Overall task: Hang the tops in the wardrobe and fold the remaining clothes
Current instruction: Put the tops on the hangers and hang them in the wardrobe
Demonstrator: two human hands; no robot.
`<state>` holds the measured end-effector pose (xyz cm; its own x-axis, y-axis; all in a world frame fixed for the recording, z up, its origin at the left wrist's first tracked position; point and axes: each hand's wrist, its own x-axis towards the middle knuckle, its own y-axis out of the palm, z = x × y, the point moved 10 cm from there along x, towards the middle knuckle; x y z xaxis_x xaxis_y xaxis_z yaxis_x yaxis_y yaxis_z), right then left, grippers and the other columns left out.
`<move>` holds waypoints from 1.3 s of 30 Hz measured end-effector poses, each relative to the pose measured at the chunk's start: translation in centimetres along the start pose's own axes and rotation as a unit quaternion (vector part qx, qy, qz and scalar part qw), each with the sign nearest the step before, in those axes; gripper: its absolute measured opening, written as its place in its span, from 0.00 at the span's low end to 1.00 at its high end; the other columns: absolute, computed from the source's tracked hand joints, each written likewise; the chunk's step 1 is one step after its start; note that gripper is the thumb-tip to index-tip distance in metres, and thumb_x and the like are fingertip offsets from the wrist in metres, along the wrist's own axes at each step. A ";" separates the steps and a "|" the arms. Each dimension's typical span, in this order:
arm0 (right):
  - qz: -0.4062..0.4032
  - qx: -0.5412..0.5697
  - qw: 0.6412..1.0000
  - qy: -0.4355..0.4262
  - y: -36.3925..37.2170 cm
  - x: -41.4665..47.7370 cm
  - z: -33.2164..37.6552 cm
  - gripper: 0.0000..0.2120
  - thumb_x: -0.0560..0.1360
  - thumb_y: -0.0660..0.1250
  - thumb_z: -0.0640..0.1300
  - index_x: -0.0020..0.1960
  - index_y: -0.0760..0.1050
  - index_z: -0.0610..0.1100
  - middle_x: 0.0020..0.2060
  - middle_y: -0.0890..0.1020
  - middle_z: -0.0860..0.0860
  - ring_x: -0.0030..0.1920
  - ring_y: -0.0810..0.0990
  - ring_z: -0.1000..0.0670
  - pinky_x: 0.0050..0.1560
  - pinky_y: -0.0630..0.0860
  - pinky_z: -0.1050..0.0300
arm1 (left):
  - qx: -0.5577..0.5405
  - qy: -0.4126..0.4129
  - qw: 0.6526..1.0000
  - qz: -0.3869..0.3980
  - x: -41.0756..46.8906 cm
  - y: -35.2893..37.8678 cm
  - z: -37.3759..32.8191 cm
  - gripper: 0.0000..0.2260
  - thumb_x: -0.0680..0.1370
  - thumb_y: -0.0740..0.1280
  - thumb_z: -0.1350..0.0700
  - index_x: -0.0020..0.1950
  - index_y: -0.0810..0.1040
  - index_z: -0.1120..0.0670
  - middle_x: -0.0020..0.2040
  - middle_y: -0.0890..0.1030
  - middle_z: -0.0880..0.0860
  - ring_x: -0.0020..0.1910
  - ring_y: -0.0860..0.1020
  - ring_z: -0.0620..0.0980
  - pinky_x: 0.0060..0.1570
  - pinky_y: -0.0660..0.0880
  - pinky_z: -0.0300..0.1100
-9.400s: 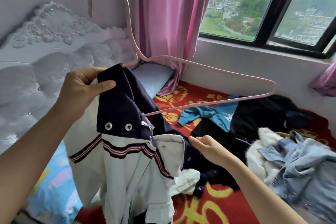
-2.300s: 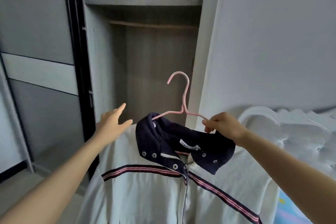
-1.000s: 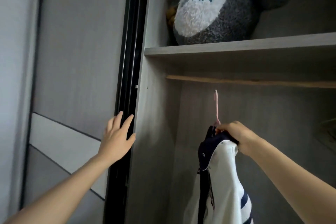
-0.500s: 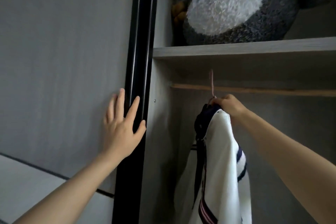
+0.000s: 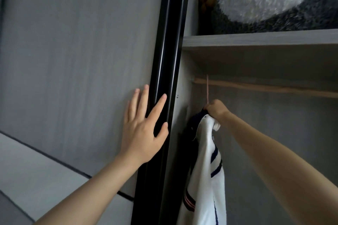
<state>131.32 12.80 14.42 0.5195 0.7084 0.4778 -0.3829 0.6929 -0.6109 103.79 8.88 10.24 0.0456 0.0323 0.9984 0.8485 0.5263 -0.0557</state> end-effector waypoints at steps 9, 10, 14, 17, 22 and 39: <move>0.050 -0.048 0.997 -0.034 4.0 0.8 1.4 0.07 0.81 0.53 0.40 0.48 0.68 0.39 0.45 0.71 0.42 0.46 0.68 0.47 0.46 0.63 0.59 | 0.006 -0.006 1.000 0.006 -0.1 0.0 0.0 0.26 0.73 0.58 0.49 0.71 0.62 0.48 0.74 0.58 0.59 0.73 0.53 0.58 0.66 0.56 0.57; 0.054 -0.054 0.997 -0.032 4.3 1.0 1.5 0.07 0.81 0.53 0.41 0.47 0.67 0.39 0.45 0.71 0.42 0.46 0.68 0.47 0.46 0.64 0.59 | 0.006 -0.007 1.000 0.009 -0.1 0.1 0.1 0.26 0.73 0.58 0.49 0.71 0.62 0.48 0.74 0.58 0.59 0.73 0.53 0.58 0.66 0.57 0.57; 0.064 -0.069 0.995 -0.024 4.0 1.1 1.2 0.12 0.81 0.55 0.46 0.48 0.69 0.37 0.45 0.73 0.42 0.45 0.72 0.46 0.45 0.66 0.58 | 0.014 -0.005 1.000 0.013 0.0 0.1 0.0 0.26 0.73 0.58 0.49 0.72 0.62 0.48 0.74 0.58 0.60 0.73 0.54 0.58 0.64 0.58 0.57; 0.054 -0.074 0.995 -0.027 2.3 0.1 0.5 0.20 0.81 0.54 0.54 0.48 0.72 0.37 0.42 0.74 0.44 0.42 0.72 0.46 0.42 0.66 0.58 | 0.023 -0.007 0.999 0.032 0.0 0.2 0.0 0.26 0.73 0.57 0.48 0.71 0.62 0.48 0.74 0.57 0.60 0.73 0.53 0.58 0.64 0.57 0.58; 0.039 -0.137 0.990 -0.003 -2.5 -1.9 -3.9 0.13 0.81 0.56 0.50 0.50 0.73 0.41 0.45 0.72 0.45 0.46 0.70 0.48 0.46 0.64 0.59 | 0.050 -0.029 0.998 0.014 -0.7 -0.9 -1.2 0.21 0.73 0.59 0.51 0.66 0.67 0.52 0.72 0.61 0.66 0.71 0.55 0.61 0.63 0.62 0.60; -0.213 -0.404 0.873 0.173 -31.9 -19.5 -23.6 0.15 0.78 0.60 0.45 0.61 0.74 0.41 0.59 0.73 0.38 0.61 0.69 0.37 0.57 0.69 0.47 | -0.165 -0.003 0.976 0.143 -7.1 13.7 -22.2 0.17 0.71 0.57 0.52 0.46 0.82 0.59 0.61 0.74 0.67 0.62 0.66 0.63 0.53 0.72 0.60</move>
<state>151.44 -26.34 9.67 0.7368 0.2304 0.6357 0.4911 0.4640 -0.7373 126.81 -3.02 2.49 0.3030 0.1432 0.9422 0.9250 0.1935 -0.3269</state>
